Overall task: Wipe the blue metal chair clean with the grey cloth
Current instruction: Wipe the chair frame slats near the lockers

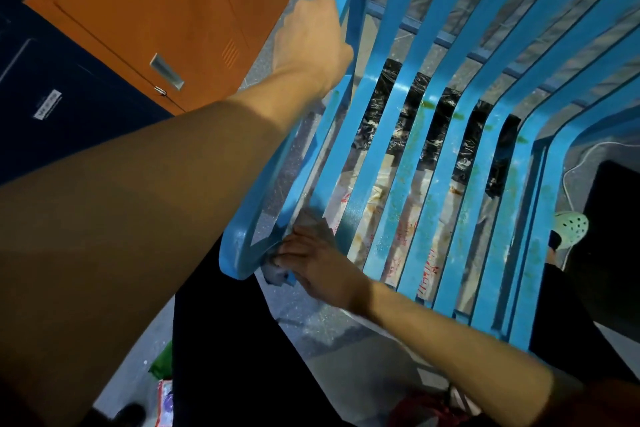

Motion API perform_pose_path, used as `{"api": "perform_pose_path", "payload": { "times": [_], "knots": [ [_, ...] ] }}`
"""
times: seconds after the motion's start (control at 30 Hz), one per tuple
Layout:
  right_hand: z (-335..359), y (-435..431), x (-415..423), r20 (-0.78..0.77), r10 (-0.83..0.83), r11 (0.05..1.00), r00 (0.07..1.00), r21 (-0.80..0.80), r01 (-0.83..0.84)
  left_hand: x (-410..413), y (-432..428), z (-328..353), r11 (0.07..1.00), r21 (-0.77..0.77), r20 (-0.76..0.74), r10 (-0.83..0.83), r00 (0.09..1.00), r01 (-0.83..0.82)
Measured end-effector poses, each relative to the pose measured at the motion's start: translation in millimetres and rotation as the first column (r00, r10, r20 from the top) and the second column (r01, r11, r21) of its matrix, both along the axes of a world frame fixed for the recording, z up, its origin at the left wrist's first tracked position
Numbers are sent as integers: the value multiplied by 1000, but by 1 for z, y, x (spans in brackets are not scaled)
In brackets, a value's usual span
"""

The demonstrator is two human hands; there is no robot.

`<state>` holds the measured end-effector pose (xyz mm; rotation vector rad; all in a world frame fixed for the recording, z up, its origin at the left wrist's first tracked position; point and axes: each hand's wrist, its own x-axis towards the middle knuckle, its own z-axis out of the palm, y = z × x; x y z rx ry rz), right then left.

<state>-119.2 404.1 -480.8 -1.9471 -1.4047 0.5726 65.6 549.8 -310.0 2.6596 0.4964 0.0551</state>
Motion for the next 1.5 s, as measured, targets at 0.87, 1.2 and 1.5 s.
{"api": "perform_pose_path", "payload": {
  "times": [0.87, 1.2, 1.5],
  "knots": [
    [16, -30, 330, 497, 184, 885, 848, -459, 77, 4, 1, 0, 999, 42, -25, -3, 1000, 4],
    [63, -24, 355, 715, 293, 774, 634, -567, 281, 14, 2, 0, 999, 36, -32, -2, 999, 4],
    [191, -37, 392, 920, 178, 916, 349, -284, 282, 18, 5, -4, 999, -52, -45, 5, 999, -8]
  ]
}}
